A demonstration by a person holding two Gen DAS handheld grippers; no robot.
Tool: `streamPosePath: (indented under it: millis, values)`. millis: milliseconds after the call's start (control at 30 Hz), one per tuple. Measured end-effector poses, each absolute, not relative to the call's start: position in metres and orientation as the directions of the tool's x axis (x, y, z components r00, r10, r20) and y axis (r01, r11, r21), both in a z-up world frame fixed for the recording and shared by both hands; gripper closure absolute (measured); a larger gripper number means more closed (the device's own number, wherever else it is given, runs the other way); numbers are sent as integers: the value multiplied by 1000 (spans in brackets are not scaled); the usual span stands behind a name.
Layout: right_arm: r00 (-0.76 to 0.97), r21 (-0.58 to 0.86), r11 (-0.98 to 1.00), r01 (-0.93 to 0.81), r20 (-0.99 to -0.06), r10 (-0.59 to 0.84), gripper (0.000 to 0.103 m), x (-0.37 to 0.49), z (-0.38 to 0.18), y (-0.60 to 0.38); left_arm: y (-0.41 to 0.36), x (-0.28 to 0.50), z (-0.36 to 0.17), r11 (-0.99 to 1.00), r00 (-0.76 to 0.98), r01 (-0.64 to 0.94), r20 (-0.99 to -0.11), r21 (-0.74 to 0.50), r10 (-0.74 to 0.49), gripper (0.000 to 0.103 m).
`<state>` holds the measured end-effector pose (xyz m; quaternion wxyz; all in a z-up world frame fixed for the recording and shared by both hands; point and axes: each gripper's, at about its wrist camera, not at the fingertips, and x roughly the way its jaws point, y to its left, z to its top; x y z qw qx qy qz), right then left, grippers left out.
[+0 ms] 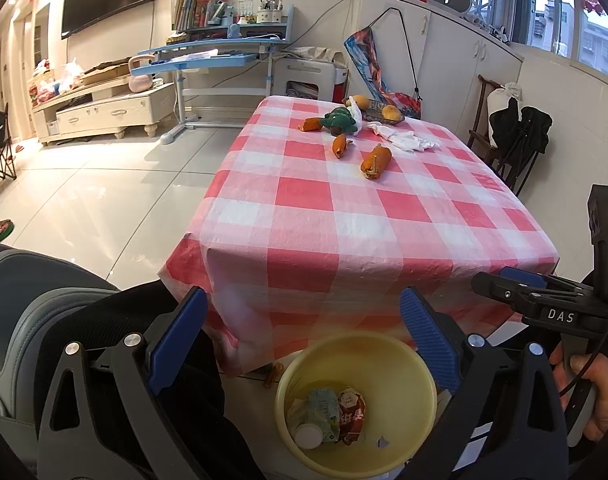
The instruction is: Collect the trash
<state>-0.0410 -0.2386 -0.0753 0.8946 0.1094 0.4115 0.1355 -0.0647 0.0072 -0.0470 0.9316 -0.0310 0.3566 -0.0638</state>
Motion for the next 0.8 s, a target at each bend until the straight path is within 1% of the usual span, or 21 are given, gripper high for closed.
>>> streamPosePath:
  millis: [533,800]
  values:
    - [625,305,940,-153,-707,331,26,-41,-75,-238,10,-64,-48,990,741,90,-657,-105,-137,9]
    - [637,271,937,-221,-688,349,26,-43,-63,-224,13,-63,-46,990,745,76,-653,-118,-135,9]
